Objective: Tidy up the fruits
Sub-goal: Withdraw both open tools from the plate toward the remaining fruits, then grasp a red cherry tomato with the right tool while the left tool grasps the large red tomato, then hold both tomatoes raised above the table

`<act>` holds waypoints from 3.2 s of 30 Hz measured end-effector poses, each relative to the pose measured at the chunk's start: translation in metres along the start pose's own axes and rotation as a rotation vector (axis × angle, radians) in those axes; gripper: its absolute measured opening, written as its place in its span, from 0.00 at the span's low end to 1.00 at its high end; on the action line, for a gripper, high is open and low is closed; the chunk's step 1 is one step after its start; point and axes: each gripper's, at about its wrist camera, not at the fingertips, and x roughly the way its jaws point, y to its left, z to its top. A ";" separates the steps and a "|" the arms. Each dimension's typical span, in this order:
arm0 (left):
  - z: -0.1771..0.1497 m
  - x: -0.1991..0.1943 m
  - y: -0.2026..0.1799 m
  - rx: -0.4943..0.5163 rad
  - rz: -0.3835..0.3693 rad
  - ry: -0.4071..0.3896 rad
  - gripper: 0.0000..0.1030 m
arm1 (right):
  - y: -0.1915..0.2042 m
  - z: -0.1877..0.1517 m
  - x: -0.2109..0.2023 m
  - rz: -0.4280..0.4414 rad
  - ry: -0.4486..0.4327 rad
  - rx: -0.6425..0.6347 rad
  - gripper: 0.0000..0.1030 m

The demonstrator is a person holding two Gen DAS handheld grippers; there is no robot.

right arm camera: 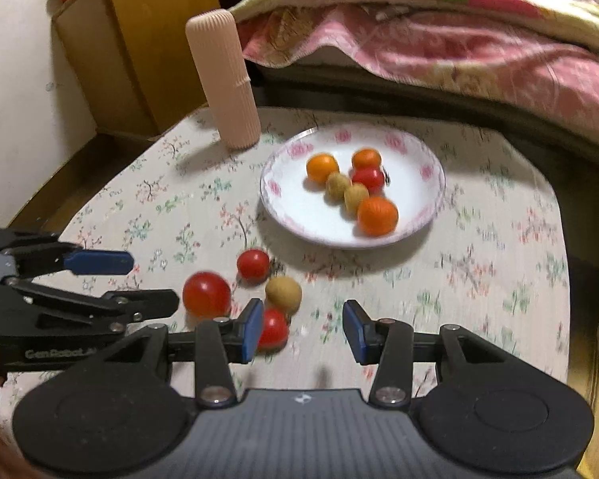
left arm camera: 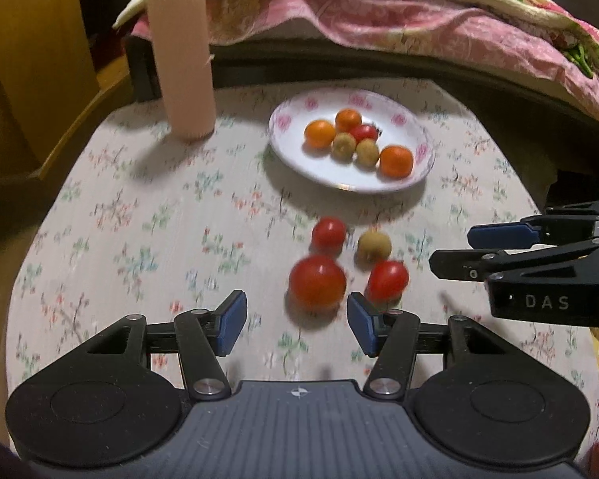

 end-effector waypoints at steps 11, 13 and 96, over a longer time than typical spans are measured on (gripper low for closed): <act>-0.007 0.005 0.002 0.026 -0.015 0.031 0.64 | 0.008 -0.004 0.020 0.061 0.043 0.039 0.48; -0.008 0.007 0.002 0.028 -0.020 0.037 0.64 | 0.010 -0.003 0.026 0.058 0.049 0.034 0.48; -0.019 0.045 -0.023 0.194 -0.059 0.109 0.56 | 0.000 -0.032 0.029 0.051 0.160 -0.133 0.55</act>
